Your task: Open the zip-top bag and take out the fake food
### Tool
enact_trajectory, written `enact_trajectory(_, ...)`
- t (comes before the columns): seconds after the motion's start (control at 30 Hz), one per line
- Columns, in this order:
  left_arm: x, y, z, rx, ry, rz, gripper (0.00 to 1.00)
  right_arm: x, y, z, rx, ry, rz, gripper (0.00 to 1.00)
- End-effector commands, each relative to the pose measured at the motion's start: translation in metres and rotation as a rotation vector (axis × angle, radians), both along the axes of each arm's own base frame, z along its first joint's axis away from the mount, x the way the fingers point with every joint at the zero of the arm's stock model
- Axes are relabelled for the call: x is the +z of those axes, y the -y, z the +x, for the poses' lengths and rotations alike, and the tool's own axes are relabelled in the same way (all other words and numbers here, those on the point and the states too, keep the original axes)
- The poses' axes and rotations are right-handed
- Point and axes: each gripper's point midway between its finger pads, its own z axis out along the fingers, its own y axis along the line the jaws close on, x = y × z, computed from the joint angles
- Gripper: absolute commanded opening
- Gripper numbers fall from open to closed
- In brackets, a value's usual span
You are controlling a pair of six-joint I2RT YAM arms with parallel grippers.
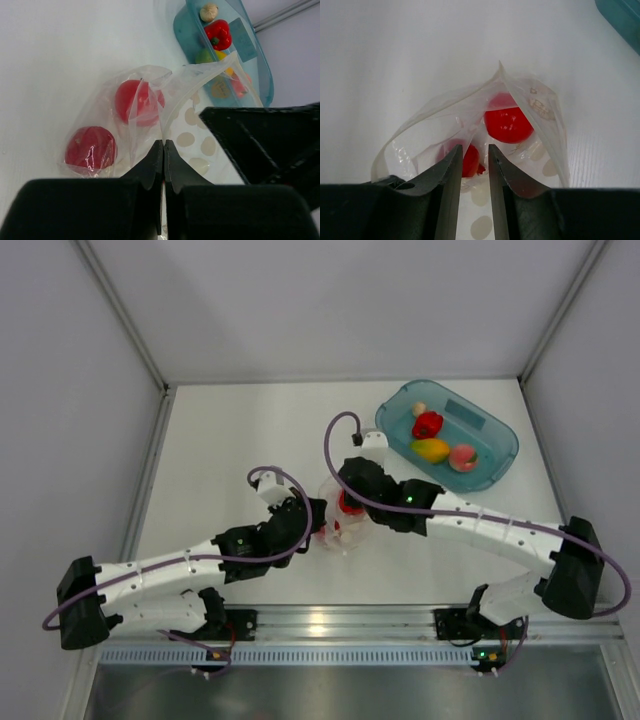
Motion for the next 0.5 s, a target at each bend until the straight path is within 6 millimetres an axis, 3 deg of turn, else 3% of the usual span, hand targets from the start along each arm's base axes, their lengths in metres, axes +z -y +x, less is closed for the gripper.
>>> enact_trajectory(0.0, 0.016, 0.003, 0.003, 0.022, 0.019, -0.059, 0.00, 0.003, -0.011, 0.014, -0.081, 0.046, 0.030, 0.27)
enact_trajectory(0.27, 0.021, 0.008, 0.001, 0.013, 0.002, -0.103, 0.00, -0.036, -0.017, 0.024, -0.155, 0.023, 0.002, 0.27)
enact_trajectory(0.4, 0.023, 0.009, 0.002, 0.021, 0.001, -0.116, 0.00, -0.046, -0.029, 0.032, -0.135, 0.059, 0.029, 0.27)
enact_trajectory(0.47, 0.021, 0.007, 0.005, 0.043, 0.007, -0.107, 0.00, -0.059, -0.025, 0.036, -0.131, 0.071, 0.004, 0.27)
